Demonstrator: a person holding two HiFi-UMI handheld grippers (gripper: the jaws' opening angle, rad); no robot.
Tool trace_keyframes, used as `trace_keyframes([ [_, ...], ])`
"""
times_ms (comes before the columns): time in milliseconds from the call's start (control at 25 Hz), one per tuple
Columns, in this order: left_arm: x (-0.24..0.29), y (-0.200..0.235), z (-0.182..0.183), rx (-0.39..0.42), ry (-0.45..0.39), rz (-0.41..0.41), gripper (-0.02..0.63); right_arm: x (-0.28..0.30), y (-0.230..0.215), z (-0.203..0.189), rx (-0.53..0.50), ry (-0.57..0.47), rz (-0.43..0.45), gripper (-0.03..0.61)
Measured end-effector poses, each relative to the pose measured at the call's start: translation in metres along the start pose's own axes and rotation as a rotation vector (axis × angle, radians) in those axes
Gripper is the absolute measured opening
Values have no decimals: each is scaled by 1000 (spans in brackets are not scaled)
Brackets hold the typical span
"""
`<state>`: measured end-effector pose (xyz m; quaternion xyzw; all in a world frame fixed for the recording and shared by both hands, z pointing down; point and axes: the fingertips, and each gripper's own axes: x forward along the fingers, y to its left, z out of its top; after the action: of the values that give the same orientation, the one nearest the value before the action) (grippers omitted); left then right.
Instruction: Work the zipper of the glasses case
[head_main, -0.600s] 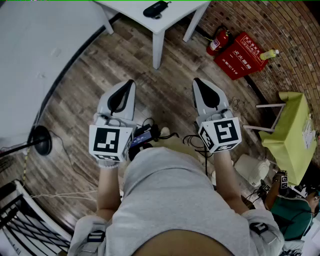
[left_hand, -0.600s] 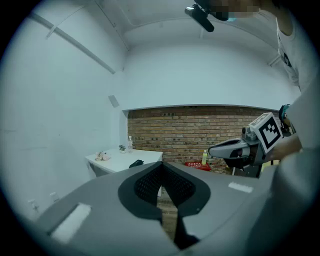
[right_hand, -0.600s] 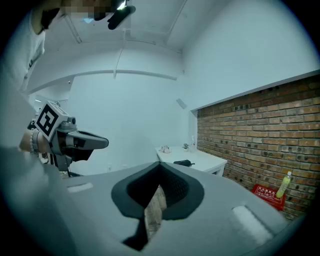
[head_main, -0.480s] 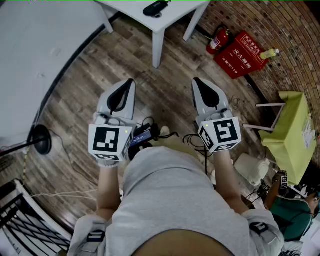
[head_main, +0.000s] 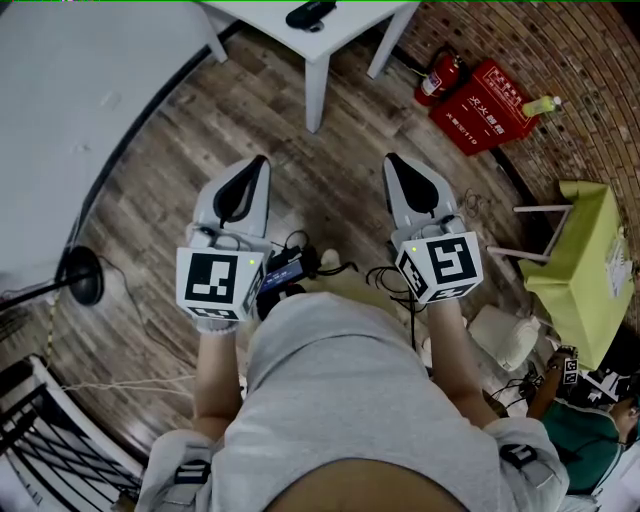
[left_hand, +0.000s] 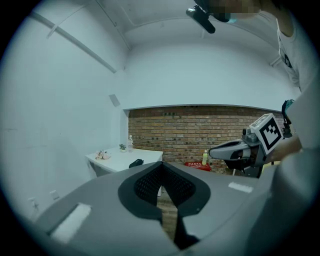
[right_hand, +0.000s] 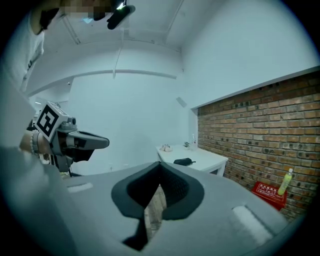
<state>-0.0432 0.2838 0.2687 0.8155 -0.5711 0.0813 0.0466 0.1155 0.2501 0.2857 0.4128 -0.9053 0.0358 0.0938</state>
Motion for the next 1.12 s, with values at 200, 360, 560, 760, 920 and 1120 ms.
trace_keyframes([
  [200,0,-2,1,-9,-9,7,15,-2,-2,-1,11,1,6,2],
  [360,0,-2,2,-12,-15,23,15,-2,-5,0,41,-16,4,2],
  [560,5,-8,3,-19,-11,4,115,-1,-9,0,90,-27,2,84],
  [760,10,-14,2,-13,11,-2,137,-2,-15,1,96,-39,2,104],
  [920,11,-20,0,-18,13,7,135,-5,-19,-3,90,-31,16,104],
  [1120,15,-29,3,-21,-11,38,129,-14,-29,-11,72,-31,30,104],
])
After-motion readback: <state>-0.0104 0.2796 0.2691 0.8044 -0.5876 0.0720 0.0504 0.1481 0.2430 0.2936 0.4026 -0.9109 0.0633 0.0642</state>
